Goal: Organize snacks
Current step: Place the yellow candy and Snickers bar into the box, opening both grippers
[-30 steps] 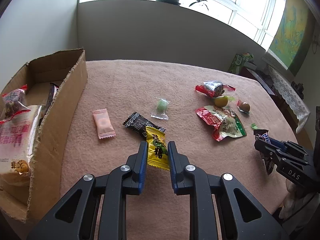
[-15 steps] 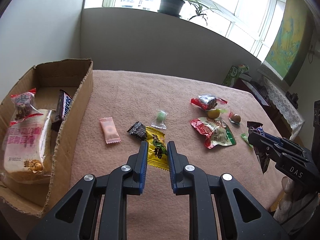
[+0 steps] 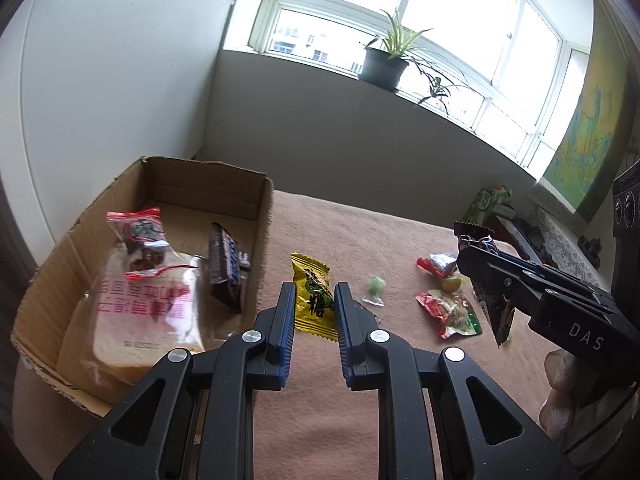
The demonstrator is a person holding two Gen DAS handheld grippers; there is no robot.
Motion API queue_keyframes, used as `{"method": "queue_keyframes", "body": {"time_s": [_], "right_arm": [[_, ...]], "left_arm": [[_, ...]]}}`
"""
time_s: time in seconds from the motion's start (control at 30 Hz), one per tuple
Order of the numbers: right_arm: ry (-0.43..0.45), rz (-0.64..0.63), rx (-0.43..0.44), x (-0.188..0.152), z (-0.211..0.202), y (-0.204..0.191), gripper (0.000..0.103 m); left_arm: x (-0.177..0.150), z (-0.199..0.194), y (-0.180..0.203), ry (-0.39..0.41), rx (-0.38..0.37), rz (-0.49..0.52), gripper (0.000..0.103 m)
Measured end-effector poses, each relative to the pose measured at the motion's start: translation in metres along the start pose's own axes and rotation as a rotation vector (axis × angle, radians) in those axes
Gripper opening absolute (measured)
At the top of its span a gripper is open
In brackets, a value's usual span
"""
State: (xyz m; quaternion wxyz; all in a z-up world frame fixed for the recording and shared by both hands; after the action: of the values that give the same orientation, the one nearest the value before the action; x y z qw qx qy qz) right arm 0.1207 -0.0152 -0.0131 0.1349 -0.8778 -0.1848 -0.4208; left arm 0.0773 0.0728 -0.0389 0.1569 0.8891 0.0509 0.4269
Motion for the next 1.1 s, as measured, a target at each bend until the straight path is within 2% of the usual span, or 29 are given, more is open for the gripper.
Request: {"method": "queue_keyframes", "body": {"time_s": [0.23, 0.43, 0.63, 0.67, 0.7, 0.73, 0.77, 0.8, 0.9, 0.93, 1.0, 1.07, 1.1], "right_arm": [[-0.043, -0.023, 0.09, 0.011, 0.04, -0.044, 0.03], [-0.079, -0.047, 0.116, 0.01, 0.066, -0.073, 0.03], [-0.099, -0.053, 0.137, 0.008, 0.082, -0.087, 0.031], [-0.097, -0.05, 0.134, 0.008, 0.083, -0.087, 0.036], [-0.094, -0.045, 0.133, 0.009, 0.083, -0.087, 0.043], [-0.083, -0.037, 0.131, 0.009, 0.081, -0.086, 0.057], [-0.069, -0.031, 0.127, 0.011, 0.079, -0.084, 0.066], [-0.058, -0.028, 0.123, 0.012, 0.076, -0.082, 0.068], [-0.036, -0.02, 0.111, 0.016, 0.067, -0.075, 0.069], [-0.028, -0.017, 0.107, 0.016, 0.064, -0.072, 0.072], [-0.015, -0.014, 0.093, 0.017, 0.058, -0.067, 0.076], [0.0, -0.012, 0.074, 0.016, 0.052, -0.06, 0.085], [0.009, -0.01, 0.063, 0.016, 0.048, -0.056, 0.086]], "left_arm": [[0.005, -0.016, -0.048, 0.047, 0.071, -0.069, 0.017], [0.003, -0.024, -0.085, 0.058, 0.13, -0.111, 0.017], [0.001, -0.03, -0.104, 0.069, 0.181, -0.13, 0.018], [0.001, -0.032, -0.105, 0.073, 0.185, -0.13, 0.018], [0.001, -0.032, -0.105, 0.075, 0.189, -0.126, 0.021], [0.001, -0.034, -0.105, 0.078, 0.195, -0.124, 0.031], [0.0, -0.035, -0.106, 0.081, 0.207, -0.125, 0.041], [0.0, -0.036, -0.107, 0.089, 0.215, -0.124, 0.062], [0.001, -0.04, -0.105, 0.115, 0.229, -0.107, 0.067], [0.001, -0.04, -0.106, 0.115, 0.233, -0.103, 0.073], [0.0, -0.039, -0.105, 0.11, 0.23, -0.099, 0.074], [0.0, -0.038, -0.102, 0.107, 0.23, -0.088, 0.074], [0.0, -0.038, -0.1, 0.108, 0.23, -0.083, 0.074]]}}
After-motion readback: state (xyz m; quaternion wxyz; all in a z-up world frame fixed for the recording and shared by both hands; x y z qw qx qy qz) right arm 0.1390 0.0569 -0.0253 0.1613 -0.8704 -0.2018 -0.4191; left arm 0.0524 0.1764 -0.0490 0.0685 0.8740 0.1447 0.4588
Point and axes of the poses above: each gripper's, at about its wrist camera, not at the fingertips, and z roughly the way its jaws point, y to its right, x to its top, the point moved 4 cm from there along z, roughly the way its jaws point, and after that the axes turned 2 degrees about -z, right-handed, at the moved point
